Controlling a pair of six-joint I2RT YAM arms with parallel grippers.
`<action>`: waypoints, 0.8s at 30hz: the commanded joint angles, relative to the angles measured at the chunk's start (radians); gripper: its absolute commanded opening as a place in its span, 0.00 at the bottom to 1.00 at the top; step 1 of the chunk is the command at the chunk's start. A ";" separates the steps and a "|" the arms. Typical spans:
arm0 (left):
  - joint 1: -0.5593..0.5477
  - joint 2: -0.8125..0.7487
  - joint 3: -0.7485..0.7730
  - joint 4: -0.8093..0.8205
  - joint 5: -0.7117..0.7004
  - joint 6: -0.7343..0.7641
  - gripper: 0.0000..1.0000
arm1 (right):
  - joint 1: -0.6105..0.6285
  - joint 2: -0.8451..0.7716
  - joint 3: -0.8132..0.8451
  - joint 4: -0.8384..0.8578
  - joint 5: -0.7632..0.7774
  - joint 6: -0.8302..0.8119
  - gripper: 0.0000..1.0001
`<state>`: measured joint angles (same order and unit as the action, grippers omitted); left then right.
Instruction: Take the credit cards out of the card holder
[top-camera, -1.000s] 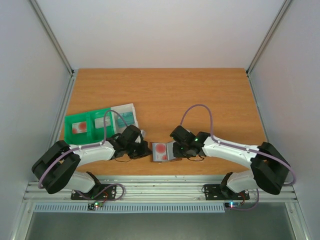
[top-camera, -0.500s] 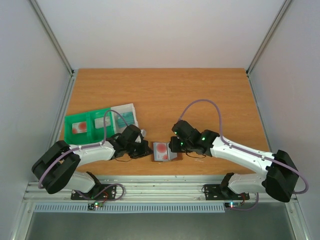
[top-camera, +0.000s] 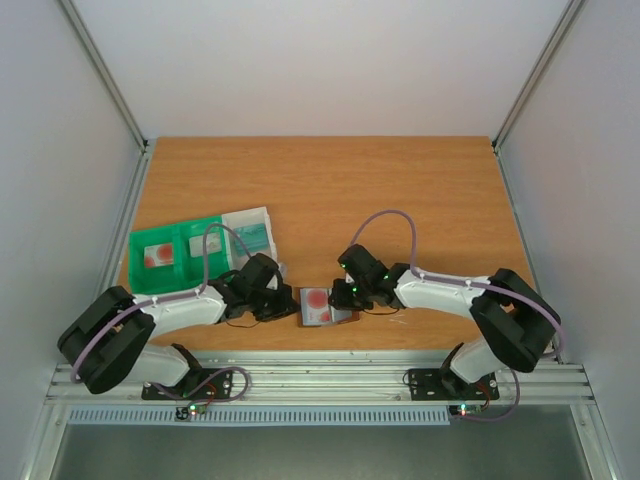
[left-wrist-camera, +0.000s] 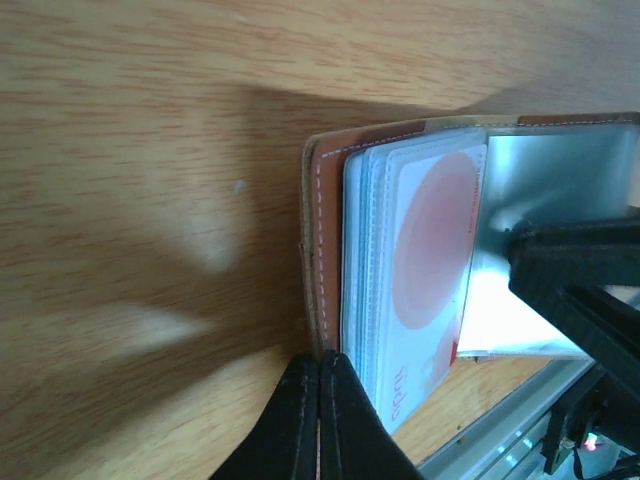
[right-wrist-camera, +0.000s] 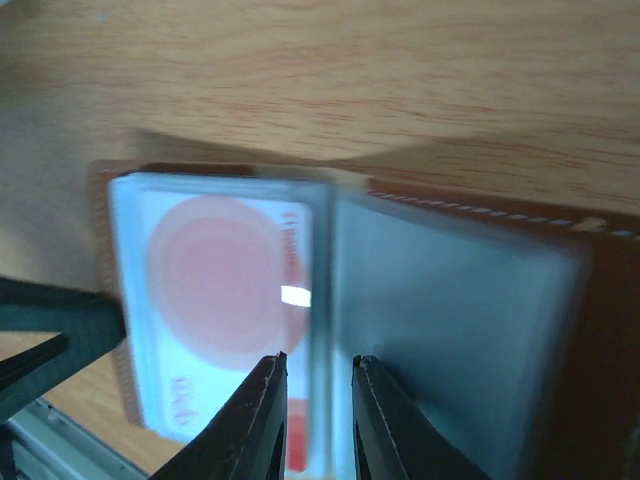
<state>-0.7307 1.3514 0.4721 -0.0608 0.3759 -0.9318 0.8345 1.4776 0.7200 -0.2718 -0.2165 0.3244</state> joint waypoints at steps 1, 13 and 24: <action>-0.004 -0.026 -0.022 -0.024 -0.048 0.006 0.00 | -0.037 0.054 -0.050 0.153 -0.109 0.029 0.19; -0.003 -0.035 -0.032 -0.047 -0.061 0.020 0.00 | -0.046 0.125 -0.076 0.230 -0.148 0.045 0.19; -0.003 -0.045 -0.032 -0.080 -0.080 0.029 0.00 | -0.071 0.086 -0.095 0.163 -0.086 0.002 0.06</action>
<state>-0.7307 1.3296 0.4538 -0.1059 0.3279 -0.9264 0.7860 1.5841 0.6518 -0.0525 -0.3534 0.3557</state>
